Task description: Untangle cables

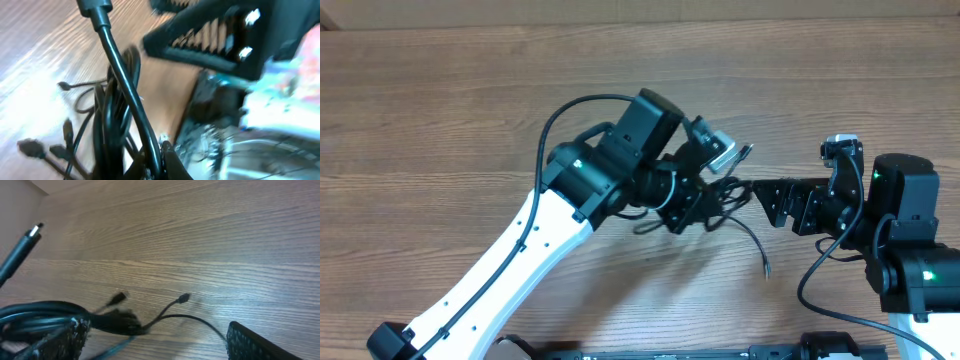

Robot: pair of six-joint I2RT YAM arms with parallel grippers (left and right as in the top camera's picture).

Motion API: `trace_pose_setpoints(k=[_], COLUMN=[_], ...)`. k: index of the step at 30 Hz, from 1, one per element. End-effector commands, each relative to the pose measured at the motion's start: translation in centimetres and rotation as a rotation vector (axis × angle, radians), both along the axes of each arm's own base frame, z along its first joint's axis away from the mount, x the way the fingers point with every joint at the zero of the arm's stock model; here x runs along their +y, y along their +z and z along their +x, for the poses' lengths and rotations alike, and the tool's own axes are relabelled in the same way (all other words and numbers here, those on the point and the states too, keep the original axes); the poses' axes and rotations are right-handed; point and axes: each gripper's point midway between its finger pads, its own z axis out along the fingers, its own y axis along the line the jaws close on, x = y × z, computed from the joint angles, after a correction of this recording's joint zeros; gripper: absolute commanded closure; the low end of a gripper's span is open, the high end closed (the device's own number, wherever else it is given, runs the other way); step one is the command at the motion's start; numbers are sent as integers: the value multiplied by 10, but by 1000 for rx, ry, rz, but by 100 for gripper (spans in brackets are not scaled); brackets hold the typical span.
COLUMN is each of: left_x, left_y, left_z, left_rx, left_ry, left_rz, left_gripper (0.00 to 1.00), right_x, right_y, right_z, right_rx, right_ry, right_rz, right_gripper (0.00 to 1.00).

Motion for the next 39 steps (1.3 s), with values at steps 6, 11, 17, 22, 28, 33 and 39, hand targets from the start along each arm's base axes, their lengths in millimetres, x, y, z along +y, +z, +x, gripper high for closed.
trace_pose_setpoints(k=[6, 11, 17, 22, 28, 33, 39], left_x=[-3, -6, -4, -4, 7, 17, 8], left_y=[8, 13, 21, 31, 20, 9, 20], left_z=[6, -1, -5, -16, -9, -6, -14], left_rx=[-218, -273, -337, -362, -418, -434, -443], left_ry=[-160, -248, -293, -350, -340, -338, -391], left_rz=[-31, -72, -93, -141, -49, 32, -58], left_gripper=[96, 96, 96, 96, 96, 96, 96], right_x=[30, 42, 50, 50, 48, 46, 45], right_y=[14, 14, 18, 19, 20, 19, 19], right_z=[-19, -35, -43, -43, -38, -36, -34], right_rx=[-127, -191, -229, -236, -268, -291, -299], right_ry=[296, 468, 547, 548, 549, 561, 560], right_rz=[-2, -23, -9, -9, -42, -81, -86], right_gripper=[15, 36, 73, 61, 27, 32, 51])
